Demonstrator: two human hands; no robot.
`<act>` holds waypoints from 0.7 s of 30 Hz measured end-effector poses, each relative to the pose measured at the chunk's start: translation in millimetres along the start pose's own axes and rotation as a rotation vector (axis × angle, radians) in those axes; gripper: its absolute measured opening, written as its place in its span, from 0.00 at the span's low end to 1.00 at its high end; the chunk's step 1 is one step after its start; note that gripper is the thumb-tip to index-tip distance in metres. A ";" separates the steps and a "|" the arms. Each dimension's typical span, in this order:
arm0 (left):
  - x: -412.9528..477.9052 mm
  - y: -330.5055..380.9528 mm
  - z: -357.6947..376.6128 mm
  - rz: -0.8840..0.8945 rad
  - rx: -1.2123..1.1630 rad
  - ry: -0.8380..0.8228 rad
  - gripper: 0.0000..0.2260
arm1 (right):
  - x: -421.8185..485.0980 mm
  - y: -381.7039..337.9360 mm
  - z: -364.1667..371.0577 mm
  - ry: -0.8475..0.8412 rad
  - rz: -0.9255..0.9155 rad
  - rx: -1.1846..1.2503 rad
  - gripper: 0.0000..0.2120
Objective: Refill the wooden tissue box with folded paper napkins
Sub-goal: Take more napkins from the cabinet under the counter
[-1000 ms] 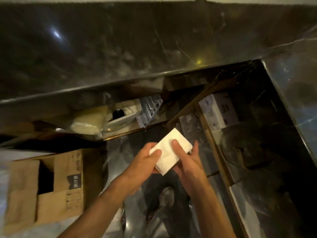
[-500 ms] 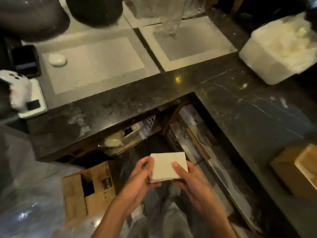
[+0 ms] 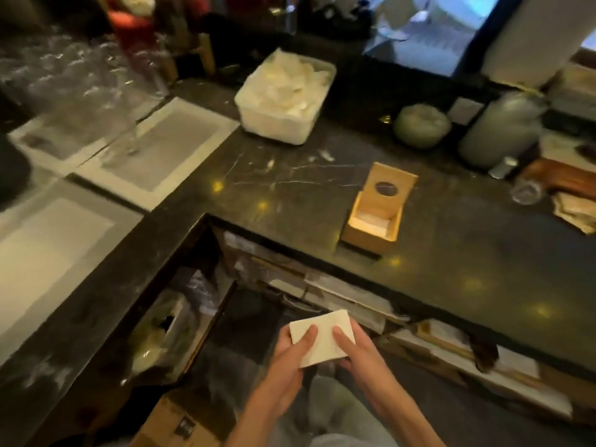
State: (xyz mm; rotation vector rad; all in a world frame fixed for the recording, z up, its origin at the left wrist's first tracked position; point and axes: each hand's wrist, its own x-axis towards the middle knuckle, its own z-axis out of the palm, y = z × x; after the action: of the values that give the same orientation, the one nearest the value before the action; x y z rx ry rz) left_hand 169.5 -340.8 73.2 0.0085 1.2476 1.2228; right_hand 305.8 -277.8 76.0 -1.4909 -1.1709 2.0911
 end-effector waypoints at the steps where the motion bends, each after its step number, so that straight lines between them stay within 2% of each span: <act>1: 4.4 1.6 10.6 0.011 0.044 -0.016 0.17 | -1.5 -3.7 -9.0 0.021 -0.018 0.041 0.19; 6: 32.2 18.8 65.6 0.073 0.283 -0.127 0.20 | 4.9 -26.0 -72.3 0.074 -0.111 0.101 0.36; 11: 71.0 38.5 143.4 0.270 0.665 -0.331 0.21 | 19.2 -65.7 -154.0 0.127 -0.274 -0.076 0.25; 16: 133.3 36.8 225.7 0.445 0.911 -0.461 0.19 | 57.4 -92.2 -216.7 0.330 -0.442 -0.111 0.23; 21: 187.6 20.9 266.0 0.578 1.102 -0.494 0.17 | 86.2 -81.3 -269.0 0.475 -0.454 -0.155 0.22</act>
State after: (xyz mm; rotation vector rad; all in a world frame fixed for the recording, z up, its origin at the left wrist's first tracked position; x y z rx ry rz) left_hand 310.4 -46.9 61.0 1.4622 1.3532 0.7608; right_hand 495.3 -54.4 51.2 -1.4977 -1.3378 1.2886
